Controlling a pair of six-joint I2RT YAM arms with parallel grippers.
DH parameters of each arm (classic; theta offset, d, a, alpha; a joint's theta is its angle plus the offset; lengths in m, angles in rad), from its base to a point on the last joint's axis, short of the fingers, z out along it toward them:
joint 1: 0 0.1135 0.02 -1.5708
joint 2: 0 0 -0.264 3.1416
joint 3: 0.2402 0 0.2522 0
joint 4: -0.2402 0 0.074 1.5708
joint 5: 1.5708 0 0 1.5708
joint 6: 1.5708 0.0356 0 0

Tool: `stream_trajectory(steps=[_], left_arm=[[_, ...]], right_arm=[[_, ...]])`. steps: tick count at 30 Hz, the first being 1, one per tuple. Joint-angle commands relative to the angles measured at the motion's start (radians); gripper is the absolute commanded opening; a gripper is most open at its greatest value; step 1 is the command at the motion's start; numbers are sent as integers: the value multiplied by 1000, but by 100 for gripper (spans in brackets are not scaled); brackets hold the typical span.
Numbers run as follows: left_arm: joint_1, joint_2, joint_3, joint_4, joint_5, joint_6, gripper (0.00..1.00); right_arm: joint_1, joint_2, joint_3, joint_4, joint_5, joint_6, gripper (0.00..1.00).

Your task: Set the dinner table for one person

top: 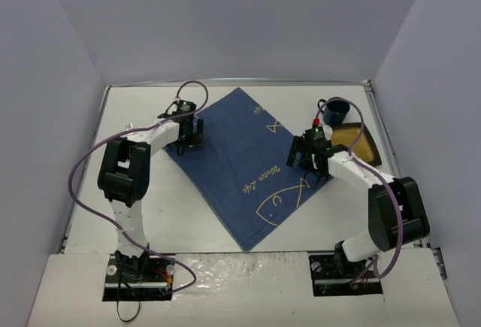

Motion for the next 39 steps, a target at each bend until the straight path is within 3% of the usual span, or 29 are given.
stream_trajectory(steps=[1, 14, 21, 30, 34, 39], left_arm=[[44, -52, -27, 53, -54, -86, 97], [91, -62, -113, 20, -75, -210, 97], [103, -65, -107, 2, -67, -237, 97], [103, -291, 44, -88, 28, -192, 97], [102, -411, 101, -146, 74, -135, 97], [101, -568, 16, -129, 237, -55, 97]], right_arm=[[-8, 80, 17, 108, -5, -14, 95], [-33, 342, 130, 174, 40, -44, 97], [-39, 327, 151, 172, 47, -63, 97], [-50, -41, 161, 149, 39, -91, 99], [-108, -219, 126, 134, 44, -58, 100], [-209, -384, 9, 134, 48, -65, 100]])
